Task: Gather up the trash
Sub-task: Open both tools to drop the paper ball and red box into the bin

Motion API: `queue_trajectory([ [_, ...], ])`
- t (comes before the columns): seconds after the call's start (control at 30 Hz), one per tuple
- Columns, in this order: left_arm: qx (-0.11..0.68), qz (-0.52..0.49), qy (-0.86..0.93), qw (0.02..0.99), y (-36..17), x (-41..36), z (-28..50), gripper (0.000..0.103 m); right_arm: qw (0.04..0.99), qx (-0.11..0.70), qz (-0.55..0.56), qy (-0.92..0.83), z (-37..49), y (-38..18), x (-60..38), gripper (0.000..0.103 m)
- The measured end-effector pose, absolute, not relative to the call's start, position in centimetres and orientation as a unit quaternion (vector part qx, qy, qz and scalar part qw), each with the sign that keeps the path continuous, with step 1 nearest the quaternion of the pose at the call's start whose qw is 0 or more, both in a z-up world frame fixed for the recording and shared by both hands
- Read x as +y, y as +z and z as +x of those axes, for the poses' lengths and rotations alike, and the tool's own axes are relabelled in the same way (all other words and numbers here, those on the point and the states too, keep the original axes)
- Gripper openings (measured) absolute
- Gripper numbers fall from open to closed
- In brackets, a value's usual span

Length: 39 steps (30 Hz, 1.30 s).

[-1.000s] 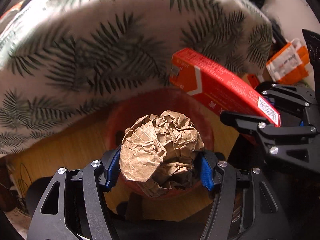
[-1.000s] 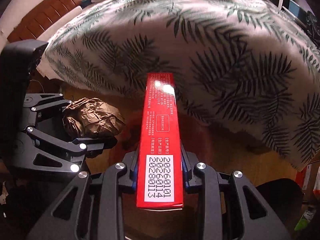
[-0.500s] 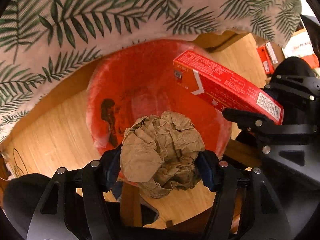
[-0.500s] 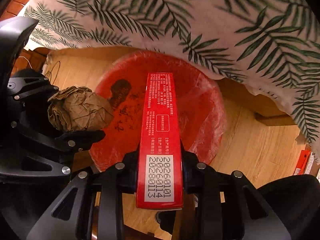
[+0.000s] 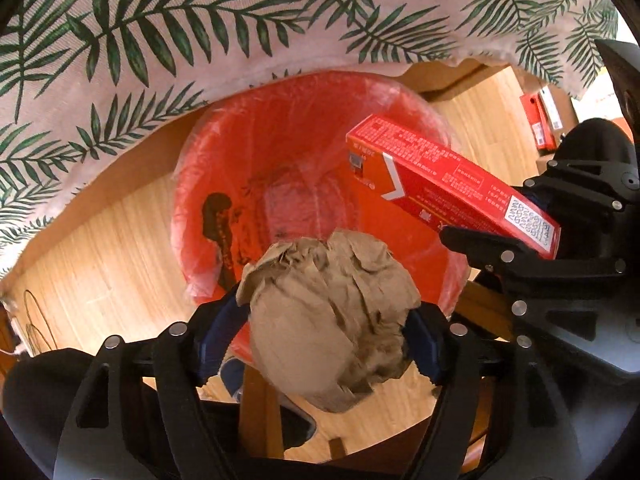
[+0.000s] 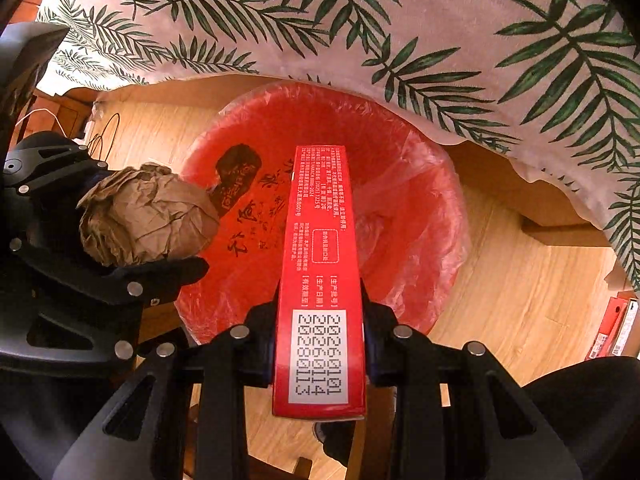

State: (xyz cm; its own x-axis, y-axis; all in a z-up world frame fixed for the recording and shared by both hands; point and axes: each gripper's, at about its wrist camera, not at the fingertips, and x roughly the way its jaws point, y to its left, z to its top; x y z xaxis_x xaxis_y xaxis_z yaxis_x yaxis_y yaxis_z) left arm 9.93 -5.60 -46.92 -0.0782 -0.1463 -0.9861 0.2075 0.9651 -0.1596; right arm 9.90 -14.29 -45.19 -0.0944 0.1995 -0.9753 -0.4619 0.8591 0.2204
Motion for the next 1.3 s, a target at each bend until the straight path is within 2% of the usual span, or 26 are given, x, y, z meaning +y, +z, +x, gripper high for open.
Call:
queue_trajectory([
  [0.1,0.723,0.022,-0.127,0.679,-46.9,-5.7,10.0,0.074,0.665,0.698,-0.093,0.249,9.9,-45.4,-14.1,0.032],
  [0.23,0.719,0.022,-0.120,0.684,-46.6,-5.3,10.1,0.083,0.665,0.698,-0.093,0.249,9.9,-45.5,-14.1,0.033],
  [0.37,0.719,0.023,-0.114,0.686,-46.6,-5.1,10.1,0.087,0.667,0.697,-0.095,0.247,9.9,-45.5,-14.0,0.037],
  [0.57,0.717,0.024,-0.106,0.689,-46.5,-4.7,10.1,0.088,0.671,0.695,-0.094,0.242,10.0,-45.4,-14.1,0.045],
  [0.8,0.702,0.029,-0.073,0.708,-45.6,-3.9,10.1,0.088,0.690,0.680,-0.088,0.232,10.3,-44.2,-15.0,0.064],
  [0.87,0.689,0.033,-0.061,0.721,-44.9,-3.8,10.1,0.088,0.704,0.667,-0.087,0.229,10.3,-43.2,-15.2,0.086],
  [0.93,0.669,0.037,-0.053,0.740,-43.8,-3.6,9.9,0.088,0.721,0.648,-0.095,0.228,10.2,-41.9,-15.3,0.091],
  [1.07,0.631,0.053,-0.046,0.773,-41.0,-3.8,9.6,0.088,0.768,0.594,-0.111,0.213,9.9,-37.8,-15.7,0.098],
  [1.23,0.592,0.070,-0.030,0.802,-36.0,-3.3,10.2,0.088,0.813,0.539,-0.082,0.206,10.2,-32.5,-17.5,0.098],
  [1.3,0.568,0.070,-0.015,0.820,-33.4,-2.8,11.0,0.094,0.823,0.525,-0.075,0.205,10.8,-30.7,-18.2,0.098],
])
